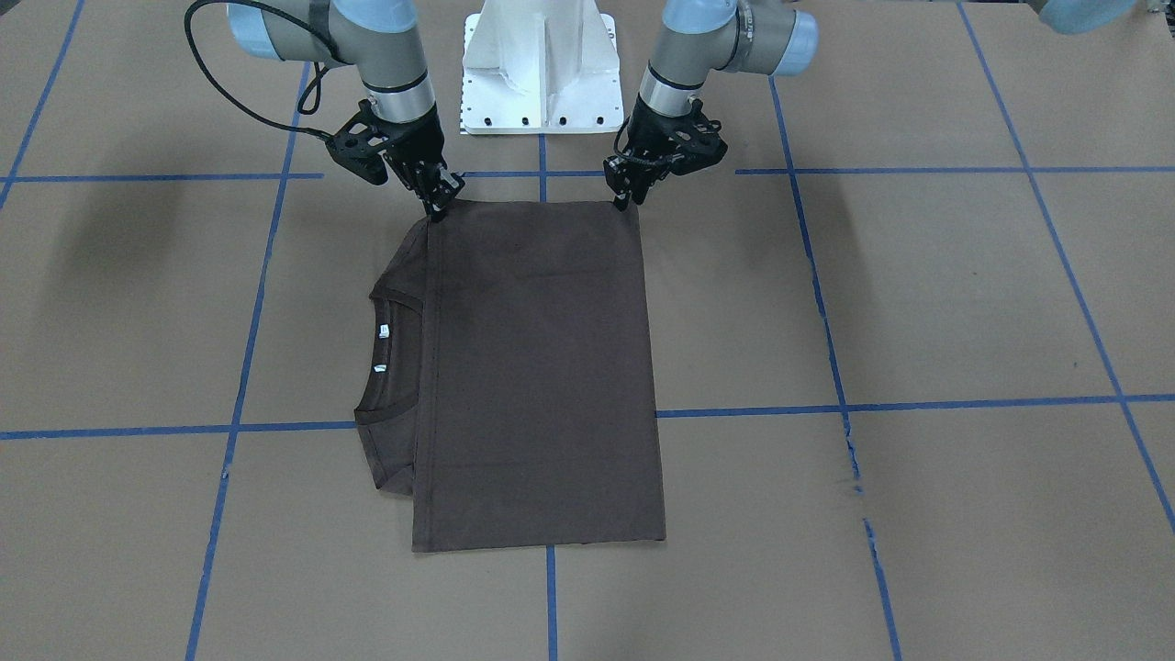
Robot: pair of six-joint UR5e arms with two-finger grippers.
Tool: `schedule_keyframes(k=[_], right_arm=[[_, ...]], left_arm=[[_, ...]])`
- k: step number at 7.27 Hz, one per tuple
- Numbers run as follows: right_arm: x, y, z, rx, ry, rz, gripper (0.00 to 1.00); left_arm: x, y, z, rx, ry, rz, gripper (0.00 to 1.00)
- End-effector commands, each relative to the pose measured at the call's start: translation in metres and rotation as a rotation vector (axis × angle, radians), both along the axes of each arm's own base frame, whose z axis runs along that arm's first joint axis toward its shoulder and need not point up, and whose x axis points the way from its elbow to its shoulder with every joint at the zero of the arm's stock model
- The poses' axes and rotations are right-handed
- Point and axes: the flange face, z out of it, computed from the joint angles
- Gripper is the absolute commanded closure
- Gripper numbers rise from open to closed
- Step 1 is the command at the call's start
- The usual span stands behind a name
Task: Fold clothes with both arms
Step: 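Grasp the near edge with both grippers and fold it over toward the far edge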
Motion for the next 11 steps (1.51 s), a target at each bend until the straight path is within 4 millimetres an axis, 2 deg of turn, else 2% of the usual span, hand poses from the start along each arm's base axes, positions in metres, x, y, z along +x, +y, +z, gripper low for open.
schedule_keyframes(k=[1,4,5,6,7,8,9,10,11], right_arm=[[0.001,-0.001,0.000,-0.003,-0.001,0.002,1.00],[0.001,-0.002,0.000,0.004,-0.002,-0.005,1.00],[0.001,-0.001,-0.003,0.006,-0.008,-0.007,1.00],[0.004,0.001,-0.008,0.001,-0.022,-0.015,1.00],[0.015,0.006,-0.010,-0.013,-0.039,-0.034,1.00],[0.040,0.015,-0.011,-0.012,-0.061,-0.043,1.00],[0.072,0.027,-0.024,-0.014,-0.108,-0.064,1.00],[0.090,0.034,-0.037,-0.034,-0.151,-0.100,1.00],[0.099,0.016,-0.044,-0.028,-0.164,-0.061,1.00]], left_arm=[[-0.001,-0.001,-0.003,0.001,0.005,-0.002,1.00],[-0.005,-0.005,-0.017,0.006,0.031,-0.011,1.00],[-0.011,-0.005,-0.023,0.009,0.045,-0.014,1.00],[-0.028,-0.004,-0.033,0.011,0.074,-0.023,1.00],[-0.056,0.006,-0.039,-0.021,0.083,-0.042,1.00],[-0.074,0.024,-0.060,-0.076,0.106,-0.047,1.00],[-0.085,0.045,-0.079,-0.116,0.106,-0.032,1.00],[-0.100,0.048,-0.100,-0.112,0.141,-0.025,1.00],[-0.097,0.044,-0.100,-0.092,0.132,-0.017,1.00]])
